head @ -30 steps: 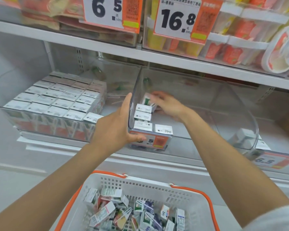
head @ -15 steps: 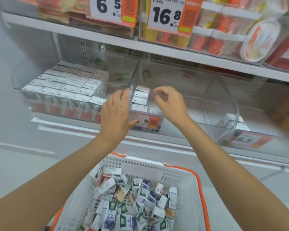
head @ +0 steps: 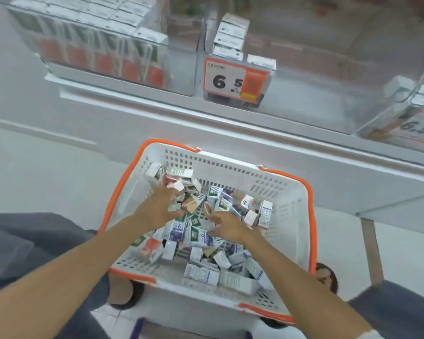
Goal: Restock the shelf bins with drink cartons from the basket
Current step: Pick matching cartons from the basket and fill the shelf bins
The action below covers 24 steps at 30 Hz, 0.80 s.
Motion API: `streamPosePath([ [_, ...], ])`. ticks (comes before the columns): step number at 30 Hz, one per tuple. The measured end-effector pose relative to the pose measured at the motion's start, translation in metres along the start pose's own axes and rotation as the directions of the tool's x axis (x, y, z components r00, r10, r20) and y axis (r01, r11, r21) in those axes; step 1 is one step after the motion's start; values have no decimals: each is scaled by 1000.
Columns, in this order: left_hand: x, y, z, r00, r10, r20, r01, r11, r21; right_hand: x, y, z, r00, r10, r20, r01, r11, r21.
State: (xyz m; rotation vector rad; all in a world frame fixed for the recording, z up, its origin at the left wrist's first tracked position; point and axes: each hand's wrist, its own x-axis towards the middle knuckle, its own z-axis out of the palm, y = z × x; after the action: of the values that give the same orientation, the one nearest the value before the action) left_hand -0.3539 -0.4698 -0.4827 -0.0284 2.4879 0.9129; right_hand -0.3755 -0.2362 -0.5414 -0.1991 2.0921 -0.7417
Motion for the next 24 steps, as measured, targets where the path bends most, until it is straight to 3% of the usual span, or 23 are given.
streamPosePath([
  [3,-2,-20,5,999,-49,-24,48,998,-30,26,2,41,987,65,146,-64,998,-16],
  [5,0,-29,6,991,-128,-47,127,992,-27,36,6,54,997,16,81,5,966,-257],
  [7,2,-33,9,980,-193,-49,190,979,-72,38,9,53,999,-39,16,42,939,-342],
  [10,5,-29,11,961,-274,-30,260,939,-224,34,-2,33,994,-26,-106,17,996,-84],
  [12,8,-22,10,950,-302,75,306,860,-409,30,-22,21,974,-43,-223,61,996,73],
  [15,12,-15,10,924,-246,293,376,725,-577,31,-54,5,982,-140,-124,170,946,276],
  [18,14,-25,4,924,-333,189,376,696,-612,41,-60,0,985,-151,-82,171,903,394],
  [20,14,-36,-3,912,-380,156,389,676,-626,52,-52,8,991,-109,-71,125,953,277],
  [24,11,-44,-10,910,-374,181,396,646,-652,68,-46,43,992,-23,127,27,999,-29],
])
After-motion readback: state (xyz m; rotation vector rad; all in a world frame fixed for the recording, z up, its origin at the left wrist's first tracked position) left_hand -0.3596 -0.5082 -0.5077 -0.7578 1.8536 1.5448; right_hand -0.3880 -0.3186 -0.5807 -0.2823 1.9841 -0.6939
